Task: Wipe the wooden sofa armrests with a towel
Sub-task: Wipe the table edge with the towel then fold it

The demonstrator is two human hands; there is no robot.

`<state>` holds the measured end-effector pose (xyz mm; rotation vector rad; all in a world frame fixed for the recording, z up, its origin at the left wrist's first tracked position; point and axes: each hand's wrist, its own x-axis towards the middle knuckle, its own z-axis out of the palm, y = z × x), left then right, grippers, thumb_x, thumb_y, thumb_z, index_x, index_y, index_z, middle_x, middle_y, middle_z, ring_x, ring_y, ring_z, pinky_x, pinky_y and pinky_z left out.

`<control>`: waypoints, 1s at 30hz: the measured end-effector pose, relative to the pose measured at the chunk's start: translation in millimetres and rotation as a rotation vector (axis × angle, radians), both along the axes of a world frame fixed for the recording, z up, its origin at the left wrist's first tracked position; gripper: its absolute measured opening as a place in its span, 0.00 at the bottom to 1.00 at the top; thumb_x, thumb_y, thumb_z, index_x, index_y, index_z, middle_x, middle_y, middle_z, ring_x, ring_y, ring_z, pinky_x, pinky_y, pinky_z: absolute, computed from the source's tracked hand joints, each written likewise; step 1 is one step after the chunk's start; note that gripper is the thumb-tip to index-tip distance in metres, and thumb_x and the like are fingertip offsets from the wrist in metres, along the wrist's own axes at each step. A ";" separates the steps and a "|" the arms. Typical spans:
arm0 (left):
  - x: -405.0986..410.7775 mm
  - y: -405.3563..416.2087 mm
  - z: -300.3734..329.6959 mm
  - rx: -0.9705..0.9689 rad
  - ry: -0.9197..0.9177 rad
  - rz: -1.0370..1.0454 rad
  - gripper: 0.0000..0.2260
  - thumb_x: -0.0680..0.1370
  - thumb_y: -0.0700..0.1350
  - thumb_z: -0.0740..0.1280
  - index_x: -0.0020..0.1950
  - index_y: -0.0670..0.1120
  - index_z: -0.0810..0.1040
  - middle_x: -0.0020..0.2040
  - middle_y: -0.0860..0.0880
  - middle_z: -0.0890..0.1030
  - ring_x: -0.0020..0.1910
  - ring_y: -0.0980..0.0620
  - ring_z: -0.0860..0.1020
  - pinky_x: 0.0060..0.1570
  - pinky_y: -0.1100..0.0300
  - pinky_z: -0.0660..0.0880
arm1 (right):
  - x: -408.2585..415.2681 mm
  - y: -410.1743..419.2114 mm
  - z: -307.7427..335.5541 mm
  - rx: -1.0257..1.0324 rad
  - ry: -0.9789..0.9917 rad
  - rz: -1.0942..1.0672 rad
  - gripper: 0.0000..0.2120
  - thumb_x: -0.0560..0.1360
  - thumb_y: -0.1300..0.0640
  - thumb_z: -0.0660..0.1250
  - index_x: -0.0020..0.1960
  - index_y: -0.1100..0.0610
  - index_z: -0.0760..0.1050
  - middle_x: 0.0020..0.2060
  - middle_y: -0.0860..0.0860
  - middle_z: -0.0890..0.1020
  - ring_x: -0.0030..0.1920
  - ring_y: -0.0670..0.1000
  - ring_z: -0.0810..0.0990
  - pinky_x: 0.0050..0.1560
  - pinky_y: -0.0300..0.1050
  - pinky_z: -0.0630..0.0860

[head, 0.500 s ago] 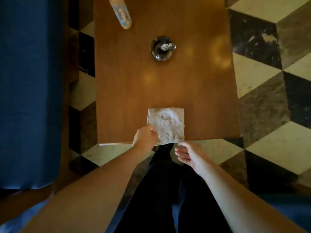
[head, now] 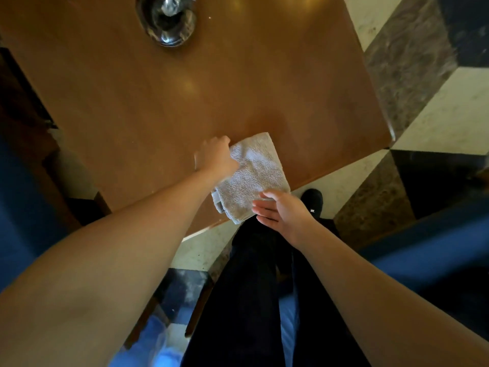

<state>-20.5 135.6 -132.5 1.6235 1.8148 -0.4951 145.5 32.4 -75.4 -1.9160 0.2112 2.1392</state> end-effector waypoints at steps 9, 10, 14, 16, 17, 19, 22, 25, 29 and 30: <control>33.0 -29.7 59.0 -0.031 -0.097 -0.112 0.05 0.75 0.42 0.67 0.42 0.45 0.71 0.41 0.46 0.78 0.35 0.45 0.74 0.28 0.56 0.63 | 31.5 -11.1 36.8 -0.047 -0.147 0.027 0.11 0.81 0.53 0.67 0.59 0.58 0.80 0.49 0.54 0.87 0.47 0.50 0.86 0.41 0.43 0.83; 38.8 -41.1 73.3 -0.008 -0.117 -0.125 0.05 0.75 0.41 0.67 0.42 0.46 0.71 0.40 0.47 0.77 0.35 0.45 0.74 0.27 0.56 0.62 | 33.8 -15.8 47.1 -0.052 -0.152 0.010 0.11 0.81 0.53 0.67 0.59 0.58 0.80 0.50 0.54 0.87 0.49 0.51 0.86 0.41 0.43 0.82; 69.0 -80.5 119.6 0.111 -0.275 -0.098 0.02 0.74 0.42 0.67 0.45 0.45 0.77 0.44 0.47 0.78 0.42 0.44 0.78 0.35 0.54 0.65 | 41.0 -23.2 83.6 -0.034 -0.132 -0.136 0.13 0.82 0.50 0.66 0.61 0.57 0.79 0.54 0.54 0.85 0.54 0.52 0.84 0.44 0.46 0.82; 90.3 -93.2 149.8 0.181 -0.349 -0.097 0.04 0.73 0.43 0.69 0.47 0.46 0.79 0.46 0.48 0.80 0.46 0.46 0.78 0.38 0.56 0.66 | 53.0 -21.7 106.9 0.030 -0.100 -0.247 0.18 0.80 0.44 0.67 0.63 0.55 0.79 0.57 0.52 0.85 0.58 0.52 0.83 0.48 0.48 0.81; 102.5 -98.9 166.6 0.233 -0.379 -0.115 0.05 0.72 0.43 0.71 0.48 0.46 0.80 0.46 0.49 0.80 0.47 0.48 0.78 0.40 0.58 0.66 | 61.7 -24.2 119.7 0.062 -0.079 -0.299 0.20 0.78 0.41 0.69 0.63 0.53 0.80 0.56 0.52 0.86 0.59 0.52 0.83 0.51 0.49 0.80; 123.7 -106.9 194.5 0.332 -0.446 -0.171 0.08 0.71 0.43 0.73 0.48 0.46 0.80 0.46 0.49 0.80 0.48 0.48 0.77 0.42 0.58 0.70 | 76.2 -28.9 140.9 0.126 -0.016 -0.390 0.23 0.75 0.37 0.71 0.62 0.52 0.82 0.56 0.52 0.87 0.60 0.53 0.83 0.58 0.52 0.80; 169.7 -109.0 236.7 0.403 -0.577 -0.286 0.05 0.71 0.42 0.72 0.45 0.45 0.79 0.43 0.49 0.79 0.45 0.48 0.76 0.41 0.55 0.73 | 112.3 -38.6 175.2 0.267 0.048 -0.619 0.22 0.77 0.39 0.71 0.57 0.58 0.84 0.56 0.58 0.83 0.61 0.58 0.81 0.71 0.58 0.72; 214.2 -106.9 269.5 0.413 -0.671 -0.388 0.03 0.73 0.41 0.71 0.44 0.44 0.79 0.41 0.49 0.78 0.43 0.50 0.76 0.39 0.57 0.73 | 146.4 -43.9 206.5 0.361 0.043 -0.799 0.21 0.80 0.43 0.67 0.38 0.57 0.84 0.38 0.53 0.83 0.44 0.51 0.85 0.59 0.49 0.79; 276.0 -104.0 301.7 0.425 -0.792 -0.592 0.03 0.76 0.43 0.70 0.46 0.44 0.82 0.43 0.48 0.82 0.44 0.51 0.78 0.46 0.60 0.76 | 207.1 -53.7 232.9 0.415 -0.017 -0.999 0.16 0.78 0.48 0.69 0.36 0.56 0.81 0.34 0.53 0.81 0.39 0.52 0.83 0.55 0.49 0.80; 298.6 -102.0 309.5 0.405 -0.830 -0.667 0.05 0.77 0.45 0.70 0.48 0.45 0.83 0.44 0.48 0.83 0.45 0.52 0.79 0.48 0.59 0.77 | 229.3 -56.5 240.4 0.426 -0.023 -1.053 0.13 0.77 0.50 0.69 0.38 0.57 0.82 0.34 0.54 0.82 0.39 0.52 0.85 0.52 0.49 0.82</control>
